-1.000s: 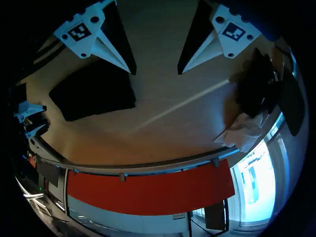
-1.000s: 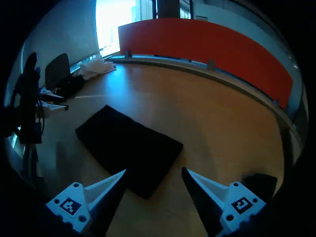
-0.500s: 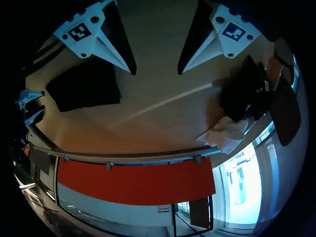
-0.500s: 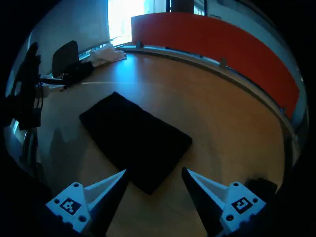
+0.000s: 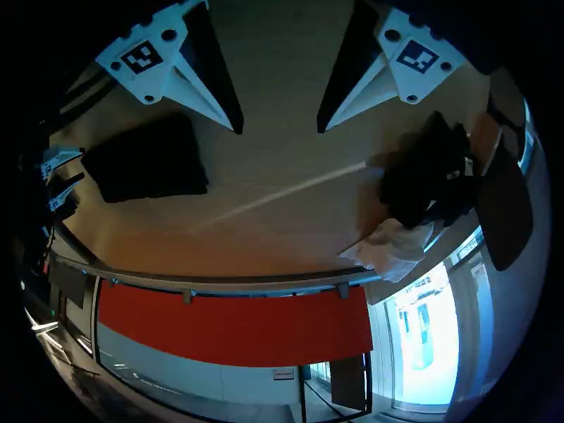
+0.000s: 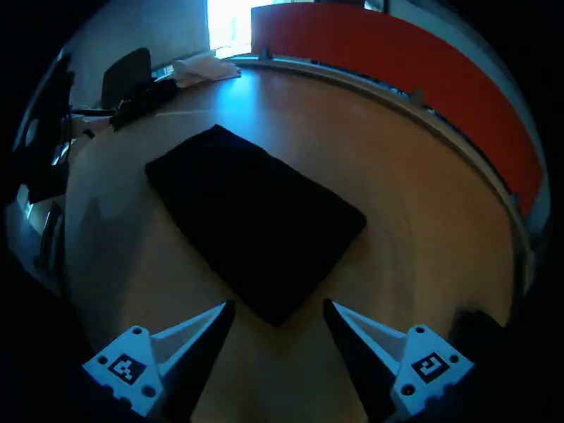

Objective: Fold towel

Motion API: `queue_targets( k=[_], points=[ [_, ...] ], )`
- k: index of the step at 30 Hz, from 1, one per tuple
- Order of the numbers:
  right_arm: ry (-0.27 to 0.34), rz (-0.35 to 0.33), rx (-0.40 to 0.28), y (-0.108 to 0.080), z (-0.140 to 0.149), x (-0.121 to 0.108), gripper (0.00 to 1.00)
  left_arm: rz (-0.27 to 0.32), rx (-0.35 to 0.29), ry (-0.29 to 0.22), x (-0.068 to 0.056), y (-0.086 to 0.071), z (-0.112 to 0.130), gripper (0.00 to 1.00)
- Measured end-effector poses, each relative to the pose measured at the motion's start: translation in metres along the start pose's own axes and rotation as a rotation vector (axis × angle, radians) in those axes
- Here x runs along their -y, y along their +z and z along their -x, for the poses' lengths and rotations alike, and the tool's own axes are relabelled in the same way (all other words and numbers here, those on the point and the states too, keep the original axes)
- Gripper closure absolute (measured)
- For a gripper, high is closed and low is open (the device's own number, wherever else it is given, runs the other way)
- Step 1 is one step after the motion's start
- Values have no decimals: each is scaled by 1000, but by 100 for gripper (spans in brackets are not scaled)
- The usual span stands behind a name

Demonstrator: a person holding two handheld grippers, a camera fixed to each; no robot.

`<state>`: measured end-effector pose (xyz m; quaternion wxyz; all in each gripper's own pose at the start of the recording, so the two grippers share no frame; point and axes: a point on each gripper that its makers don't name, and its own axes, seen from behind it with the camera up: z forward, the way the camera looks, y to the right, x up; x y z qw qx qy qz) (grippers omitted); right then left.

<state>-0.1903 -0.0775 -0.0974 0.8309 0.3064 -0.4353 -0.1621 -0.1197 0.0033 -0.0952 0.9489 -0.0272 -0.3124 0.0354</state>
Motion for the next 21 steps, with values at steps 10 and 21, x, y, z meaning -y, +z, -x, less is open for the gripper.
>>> queue_targets(
  k=[10,21],
  points=[
    [-14,-46,17,5,7,4,35,-1,3,2,2,-6,4,24],
    [-17,-56,8,6,4,3,89,-3,7,9,4,-6,4,23]
  ],
)
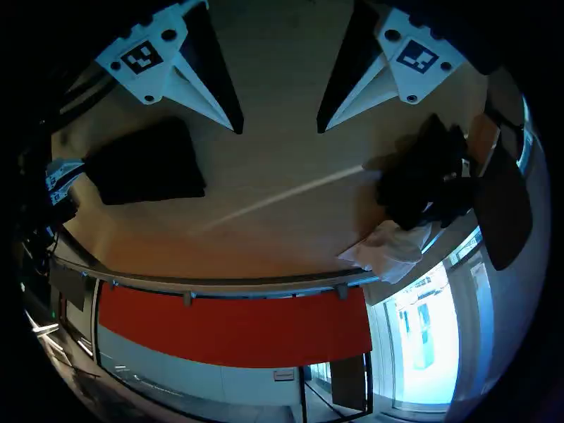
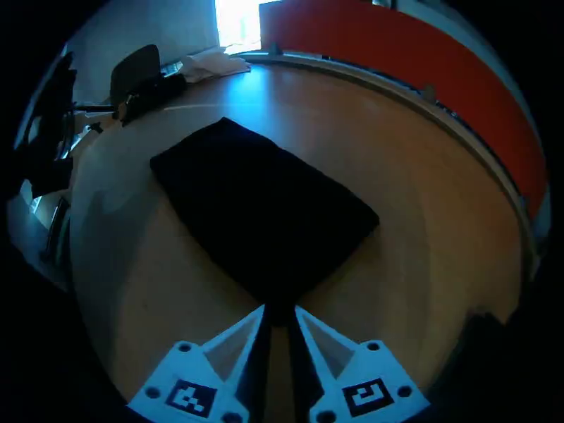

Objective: Fold towel

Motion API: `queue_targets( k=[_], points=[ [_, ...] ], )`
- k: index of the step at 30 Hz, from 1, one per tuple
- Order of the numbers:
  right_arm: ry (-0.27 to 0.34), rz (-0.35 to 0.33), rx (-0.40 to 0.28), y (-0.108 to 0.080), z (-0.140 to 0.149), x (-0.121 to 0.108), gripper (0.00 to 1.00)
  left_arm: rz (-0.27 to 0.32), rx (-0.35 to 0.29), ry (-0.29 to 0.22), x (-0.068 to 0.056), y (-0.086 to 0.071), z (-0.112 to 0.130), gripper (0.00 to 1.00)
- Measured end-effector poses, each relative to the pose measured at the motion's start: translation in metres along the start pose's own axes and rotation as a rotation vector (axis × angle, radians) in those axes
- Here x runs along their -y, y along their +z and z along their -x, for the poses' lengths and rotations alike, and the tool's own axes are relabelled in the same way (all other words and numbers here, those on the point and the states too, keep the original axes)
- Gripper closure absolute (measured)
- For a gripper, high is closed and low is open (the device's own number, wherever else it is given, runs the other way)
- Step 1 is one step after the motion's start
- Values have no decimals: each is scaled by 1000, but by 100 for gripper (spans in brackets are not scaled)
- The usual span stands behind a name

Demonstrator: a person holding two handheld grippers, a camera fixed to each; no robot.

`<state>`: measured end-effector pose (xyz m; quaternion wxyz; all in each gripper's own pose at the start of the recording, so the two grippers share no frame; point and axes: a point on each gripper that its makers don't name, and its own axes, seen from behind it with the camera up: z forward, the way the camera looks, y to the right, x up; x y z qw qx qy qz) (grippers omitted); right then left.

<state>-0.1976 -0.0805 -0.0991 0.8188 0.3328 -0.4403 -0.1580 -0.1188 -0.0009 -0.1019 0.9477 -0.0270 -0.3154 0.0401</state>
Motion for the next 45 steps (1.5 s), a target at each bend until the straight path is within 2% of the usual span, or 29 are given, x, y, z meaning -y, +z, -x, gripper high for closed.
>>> queue_targets(
  k=[3,12,20,33,45],
  points=[
    [-6,1,-5,-2,-2,1,93,0,1,2,0,1,0,24],
    [-26,15,-32,-9,-19,0,94,0,1,5,0,2,-1,24],
    [-60,26,-88,-26,-58,0,94,-1,-3,3,1,1,-4,23],
    [-154,50,-178,-51,-126,4,94,-3,-12,-1,4,0,-8,24],
    [-177,73,-204,-68,-143,-3,94,-1,-16,2,5,0,-11,23]
  ],
)
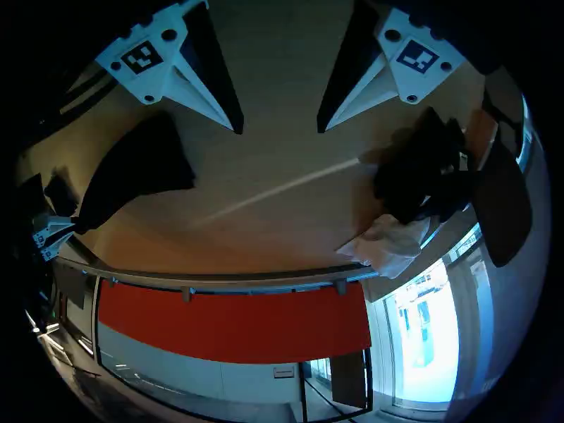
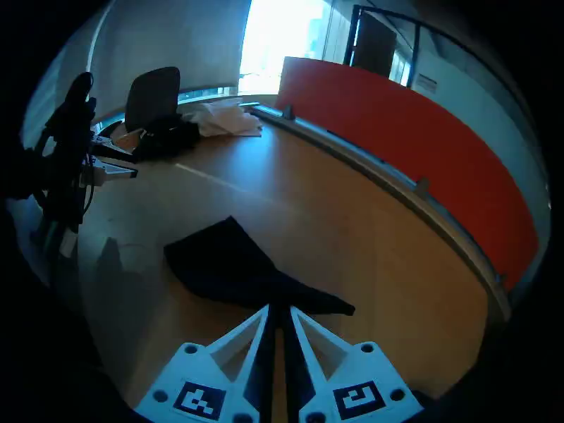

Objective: Fold towel

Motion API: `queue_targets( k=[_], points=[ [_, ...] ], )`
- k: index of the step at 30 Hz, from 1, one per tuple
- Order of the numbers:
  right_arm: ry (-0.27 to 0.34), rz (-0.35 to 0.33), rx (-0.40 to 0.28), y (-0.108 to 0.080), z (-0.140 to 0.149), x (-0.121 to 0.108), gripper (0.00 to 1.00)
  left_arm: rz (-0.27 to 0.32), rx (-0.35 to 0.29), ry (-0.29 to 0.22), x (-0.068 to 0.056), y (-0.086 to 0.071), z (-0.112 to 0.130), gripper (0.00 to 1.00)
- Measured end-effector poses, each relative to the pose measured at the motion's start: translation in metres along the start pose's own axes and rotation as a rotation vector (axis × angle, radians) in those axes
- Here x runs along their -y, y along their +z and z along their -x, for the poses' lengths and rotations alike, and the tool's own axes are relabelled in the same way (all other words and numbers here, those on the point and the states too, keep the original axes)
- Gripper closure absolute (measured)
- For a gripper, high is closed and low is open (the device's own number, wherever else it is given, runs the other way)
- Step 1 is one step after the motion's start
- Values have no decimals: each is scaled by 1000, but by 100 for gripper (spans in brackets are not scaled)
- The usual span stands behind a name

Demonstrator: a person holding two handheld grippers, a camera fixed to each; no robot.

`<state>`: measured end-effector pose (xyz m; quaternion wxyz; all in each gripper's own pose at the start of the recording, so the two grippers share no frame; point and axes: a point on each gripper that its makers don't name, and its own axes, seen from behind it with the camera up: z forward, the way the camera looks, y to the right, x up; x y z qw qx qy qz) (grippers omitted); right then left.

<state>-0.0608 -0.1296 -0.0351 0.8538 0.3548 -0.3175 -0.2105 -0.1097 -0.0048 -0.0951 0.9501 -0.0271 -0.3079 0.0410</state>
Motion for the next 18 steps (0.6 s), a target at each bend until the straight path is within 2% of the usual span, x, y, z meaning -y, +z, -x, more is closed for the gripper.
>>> queue_targets(
  k=[8,18],
  points=[
    [-14,-5,-1,0,-4,0,94,1,-2,2,-1,0,0,23],
    [-39,-46,-23,17,-25,15,94,5,-5,-1,-3,0,-1,23]
  ],
)
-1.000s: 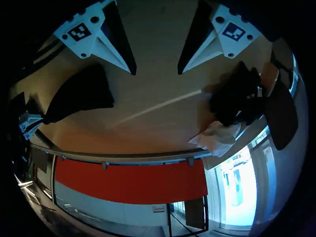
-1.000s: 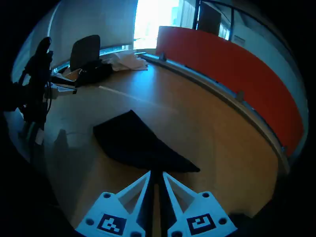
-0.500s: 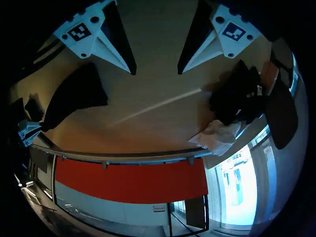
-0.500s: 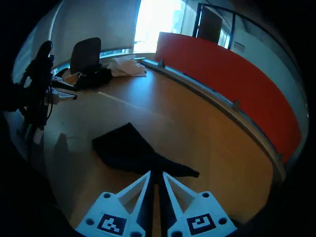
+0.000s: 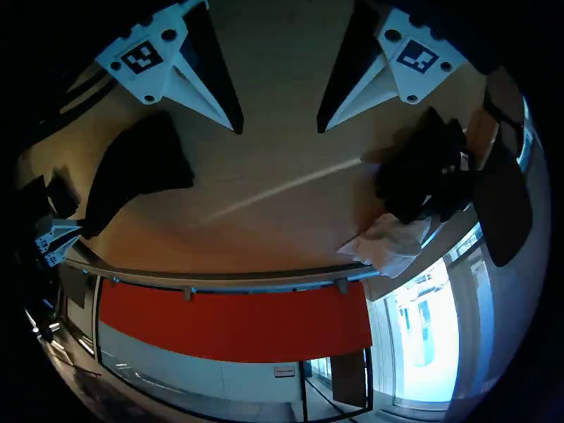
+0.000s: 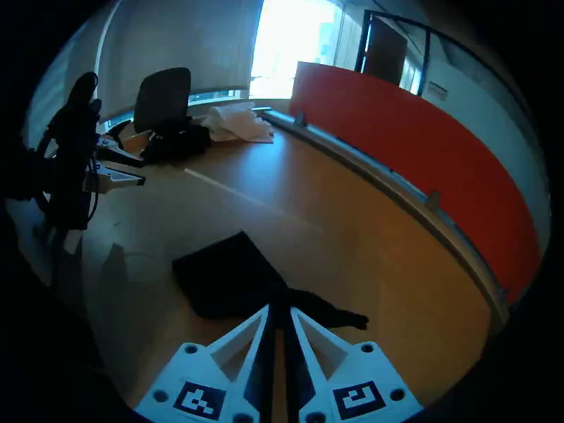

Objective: Fold towel

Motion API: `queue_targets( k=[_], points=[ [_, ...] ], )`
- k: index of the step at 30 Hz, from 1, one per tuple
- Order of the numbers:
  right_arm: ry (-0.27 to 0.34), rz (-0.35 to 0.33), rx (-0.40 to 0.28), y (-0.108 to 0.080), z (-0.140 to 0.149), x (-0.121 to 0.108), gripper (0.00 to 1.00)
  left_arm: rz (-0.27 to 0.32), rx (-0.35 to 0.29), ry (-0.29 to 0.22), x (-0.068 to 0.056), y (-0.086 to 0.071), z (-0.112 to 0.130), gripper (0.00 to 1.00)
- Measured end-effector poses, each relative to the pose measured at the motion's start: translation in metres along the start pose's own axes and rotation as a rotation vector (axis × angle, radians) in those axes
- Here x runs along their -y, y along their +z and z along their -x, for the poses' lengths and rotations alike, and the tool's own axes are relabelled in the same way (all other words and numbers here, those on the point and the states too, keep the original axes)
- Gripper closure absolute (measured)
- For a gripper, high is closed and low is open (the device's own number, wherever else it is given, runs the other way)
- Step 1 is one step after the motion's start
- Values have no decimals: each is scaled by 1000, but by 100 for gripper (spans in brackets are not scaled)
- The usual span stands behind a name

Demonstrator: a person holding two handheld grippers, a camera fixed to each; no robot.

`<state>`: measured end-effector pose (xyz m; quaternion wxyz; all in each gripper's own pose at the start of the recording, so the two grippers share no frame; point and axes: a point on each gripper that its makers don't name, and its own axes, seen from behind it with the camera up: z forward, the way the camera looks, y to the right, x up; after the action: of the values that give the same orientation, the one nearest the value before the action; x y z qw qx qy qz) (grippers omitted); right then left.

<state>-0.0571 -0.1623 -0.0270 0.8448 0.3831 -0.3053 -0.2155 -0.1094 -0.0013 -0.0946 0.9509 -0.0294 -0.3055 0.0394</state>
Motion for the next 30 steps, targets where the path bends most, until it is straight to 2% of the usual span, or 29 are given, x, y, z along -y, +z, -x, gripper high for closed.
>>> queue_targets(
  k=[15,30],
  points=[
    [-27,-103,-10,45,-30,44,94,21,-1,-5,-4,3,0,24],
    [-10,-195,31,83,-30,85,93,19,5,-16,2,3,5,23]
  ],
)
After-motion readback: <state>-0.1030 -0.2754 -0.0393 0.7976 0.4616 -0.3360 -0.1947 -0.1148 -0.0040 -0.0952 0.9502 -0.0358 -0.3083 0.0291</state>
